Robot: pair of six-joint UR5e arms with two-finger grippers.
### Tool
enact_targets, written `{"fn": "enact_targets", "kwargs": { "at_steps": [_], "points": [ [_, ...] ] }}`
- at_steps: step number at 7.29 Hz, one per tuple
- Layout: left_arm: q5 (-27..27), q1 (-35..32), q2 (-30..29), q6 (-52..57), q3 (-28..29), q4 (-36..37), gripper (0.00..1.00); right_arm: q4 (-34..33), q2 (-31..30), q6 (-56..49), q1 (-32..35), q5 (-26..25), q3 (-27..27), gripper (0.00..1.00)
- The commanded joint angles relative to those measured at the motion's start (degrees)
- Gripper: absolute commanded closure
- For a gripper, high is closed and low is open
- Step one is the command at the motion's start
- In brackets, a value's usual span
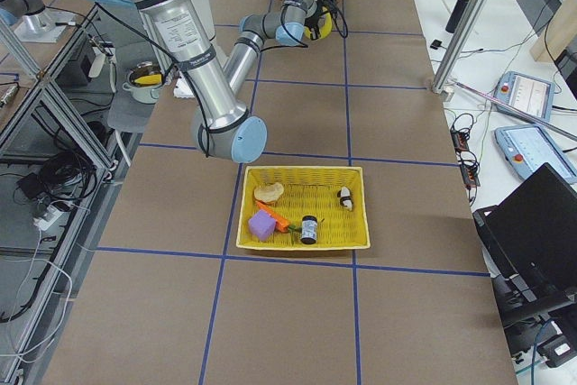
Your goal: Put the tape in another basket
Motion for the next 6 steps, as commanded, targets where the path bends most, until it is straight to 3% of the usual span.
{"fn": "enact_targets", "kwargs": {
  "at_steps": [1, 2, 3, 6],
  "points": [
    [-0.03, -0.01, -0.1, -3.62, -0.48, -0.2, 0.95, 0.07, 0.02, 0.18, 0.09, 0.0, -0.02, 1.0],
    [-0.03, -0.01, -0.1, -4.09, -0.48, -0.28, 0.96, 0.77, 0.02, 0.62, 0.09, -0.18, -0.02, 0.41],
    [0.05, -0.01, -0.1, -4.1, -0.4, -0.2, 0.97, 1.21, 0.02, 0.71, 0.09, -1.31, 0.33, 0.0],
    [0.06, -0.1, 0.25, -4.01, -0.22, -0.11, 1.0, 1.22, -0.24, 0.62, 1.31, 0.16, 2.87, 0.0]
  ]
}}
